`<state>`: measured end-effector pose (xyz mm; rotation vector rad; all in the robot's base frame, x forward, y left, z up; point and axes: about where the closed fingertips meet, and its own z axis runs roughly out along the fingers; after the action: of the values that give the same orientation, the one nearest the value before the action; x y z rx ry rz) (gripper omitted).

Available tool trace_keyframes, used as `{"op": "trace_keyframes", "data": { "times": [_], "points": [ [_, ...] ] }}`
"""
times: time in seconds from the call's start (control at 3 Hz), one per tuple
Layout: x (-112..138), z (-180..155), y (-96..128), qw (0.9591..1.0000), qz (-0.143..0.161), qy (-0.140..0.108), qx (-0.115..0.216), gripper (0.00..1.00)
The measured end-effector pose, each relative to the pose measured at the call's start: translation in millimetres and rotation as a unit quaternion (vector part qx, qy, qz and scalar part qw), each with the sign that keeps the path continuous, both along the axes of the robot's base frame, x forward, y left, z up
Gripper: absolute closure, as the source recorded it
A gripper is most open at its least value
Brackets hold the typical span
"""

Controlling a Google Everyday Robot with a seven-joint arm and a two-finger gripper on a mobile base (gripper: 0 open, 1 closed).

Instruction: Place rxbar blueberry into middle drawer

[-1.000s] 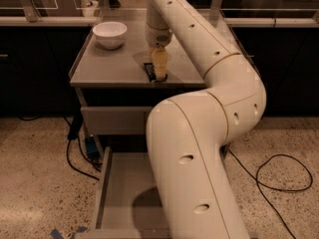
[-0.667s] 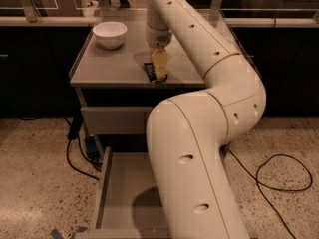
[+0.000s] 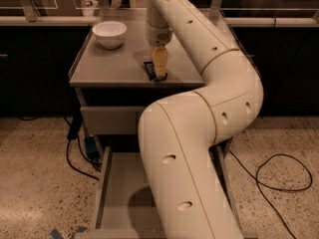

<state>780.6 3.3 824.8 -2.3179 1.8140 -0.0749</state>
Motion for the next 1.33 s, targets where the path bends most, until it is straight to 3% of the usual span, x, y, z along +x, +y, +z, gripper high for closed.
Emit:
{"op": "trace_keyframes", "data": {
  "times": [0.67,1.0,1.33],
  "points": [
    [-23.9,62.8,-12.6,0.9987,0.034,-0.038,0.007,1.00],
    [-54.8,93.3,-30.2,0.9968,0.060,-0.052,0.014,1.00],
    [-86.0,102.9,-45.6,0.9959,0.071,-0.054,0.013,1.00]
  ]
}}
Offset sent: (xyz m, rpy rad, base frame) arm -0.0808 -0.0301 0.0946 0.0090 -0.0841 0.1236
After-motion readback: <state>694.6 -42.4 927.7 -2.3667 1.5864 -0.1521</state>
